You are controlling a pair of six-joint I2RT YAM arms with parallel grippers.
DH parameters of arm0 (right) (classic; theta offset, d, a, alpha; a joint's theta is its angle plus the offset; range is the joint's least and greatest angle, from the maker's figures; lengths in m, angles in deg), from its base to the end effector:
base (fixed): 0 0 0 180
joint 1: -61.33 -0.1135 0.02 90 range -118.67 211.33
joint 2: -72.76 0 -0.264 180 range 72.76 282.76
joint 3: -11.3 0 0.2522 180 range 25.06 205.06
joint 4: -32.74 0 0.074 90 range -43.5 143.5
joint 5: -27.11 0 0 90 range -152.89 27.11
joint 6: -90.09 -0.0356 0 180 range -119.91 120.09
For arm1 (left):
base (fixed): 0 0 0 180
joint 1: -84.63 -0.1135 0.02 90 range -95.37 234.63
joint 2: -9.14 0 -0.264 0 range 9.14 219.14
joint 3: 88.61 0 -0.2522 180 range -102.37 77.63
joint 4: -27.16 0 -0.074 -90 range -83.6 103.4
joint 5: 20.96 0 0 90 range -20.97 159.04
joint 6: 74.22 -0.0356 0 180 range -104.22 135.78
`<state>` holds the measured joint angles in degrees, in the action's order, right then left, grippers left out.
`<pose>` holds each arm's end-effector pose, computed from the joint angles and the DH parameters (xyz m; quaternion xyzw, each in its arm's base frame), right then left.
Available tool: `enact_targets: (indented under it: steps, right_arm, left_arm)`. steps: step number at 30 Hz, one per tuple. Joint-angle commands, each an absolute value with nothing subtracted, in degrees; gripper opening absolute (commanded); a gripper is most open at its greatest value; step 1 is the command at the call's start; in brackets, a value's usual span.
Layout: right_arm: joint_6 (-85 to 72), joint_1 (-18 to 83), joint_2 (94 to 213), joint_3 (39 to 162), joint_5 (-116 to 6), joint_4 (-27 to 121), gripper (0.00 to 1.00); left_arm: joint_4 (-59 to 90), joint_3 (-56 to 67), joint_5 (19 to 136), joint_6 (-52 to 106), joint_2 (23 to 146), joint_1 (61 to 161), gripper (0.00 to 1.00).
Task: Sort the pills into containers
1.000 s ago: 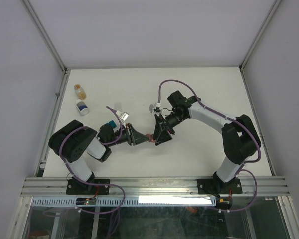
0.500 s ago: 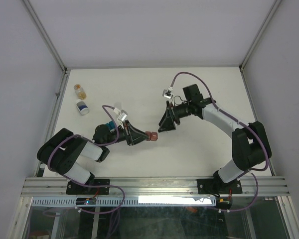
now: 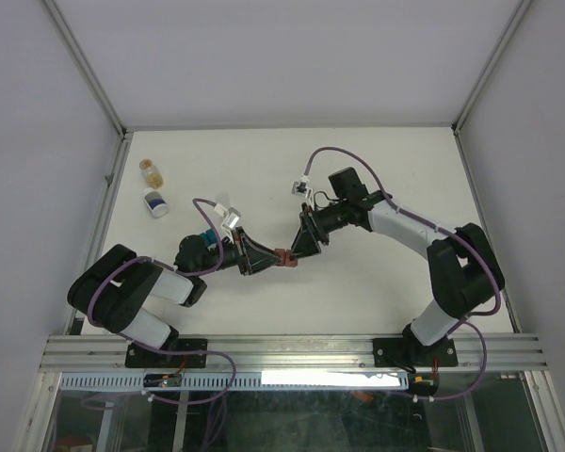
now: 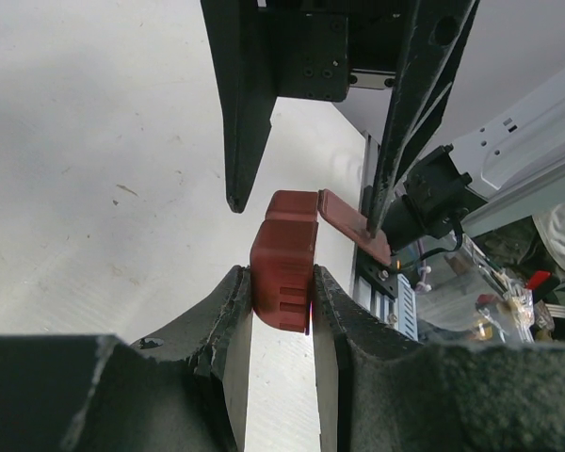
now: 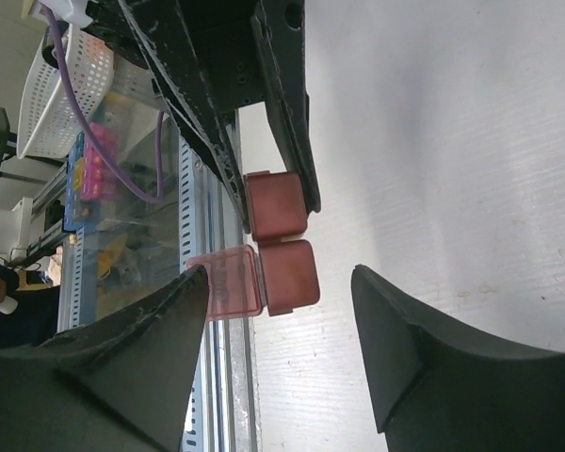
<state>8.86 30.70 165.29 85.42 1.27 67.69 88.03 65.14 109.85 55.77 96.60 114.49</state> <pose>0.2628 0.1928 0.2258 -0.4283 0.7010 0.5455 0.1659 0.1885 -0.1350 0.1556 0.1862 0.6838 -0.5810 0.4002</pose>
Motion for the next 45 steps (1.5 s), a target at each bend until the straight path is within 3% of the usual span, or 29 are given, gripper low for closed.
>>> enact_targets:
  steps: [1, 16, 19, 26, 30, 33, 34, 36, 42, 45]
  right_arm:
    - [11.75, 29.71, 165.75, 86.76, 0.08, 69.10, 0.64]
    - [13.54, 27.49, 166.29, 87.63, -1.90, 70.71, 0.46]
    - [13.57, 27.41, 166.28, 87.73, -1.57, 70.76, 0.37]
    - [14.23, 27.39, 166.75, 88.46, 0.17, 71.90, 0.00]
    - [13.60, 27.44, 167.24, 88.76, 1.07, 72.16, 0.00]
    - [12.52, 28.03, 167.68, 89.30, 2.98, 72.33, 0.41]
    - [12.42, 28.10, 167.41, 89.25, 3.30, 72.27, 0.50]
    - [12.15, 28.10, 166.93, 88.75, 3.12, 71.58, 0.56]
    - [12.20, 27.85, 167.32, 88.62, 2.12, 71.63, 0.51]
    - [12.34, 27.67, 167.72, 88.74, 1.70, 72.00, 0.31]
  left_arm:
    - [91.69, 63.85, 109.95, 56.99, 95.29, 113.85, 0.00]
    - [88.60, 63.13, 108.23, 58.97, 94.53, 113.89, 0.00]
    - [88.38, 62.96, 108.28, 59.40, 94.77, 113.89, 0.00]
    - [88.59, 62.91, 108.82, 59.99, 94.84, 113.89, 0.00]
    - [88.73, 63.08, 109.10, 60.22, 94.64, 113.84, 0.00]
    - [88.74, 63.14, 109.20, 60.62, 94.54, 113.87, 0.00]
    - [88.66, 63.13, 109.20, 60.75, 94.56, 113.89, 0.00]
    - [88.60, 63.17, 109.16, 60.91, 94.44, 113.87, 0.00]
    - [88.10, 63.00, 108.81, 61.13, 94.26, 113.88, 0.00]
    - [87.74, 62.79, 108.55, 61.45, 94.19, 113.89, 0.00]
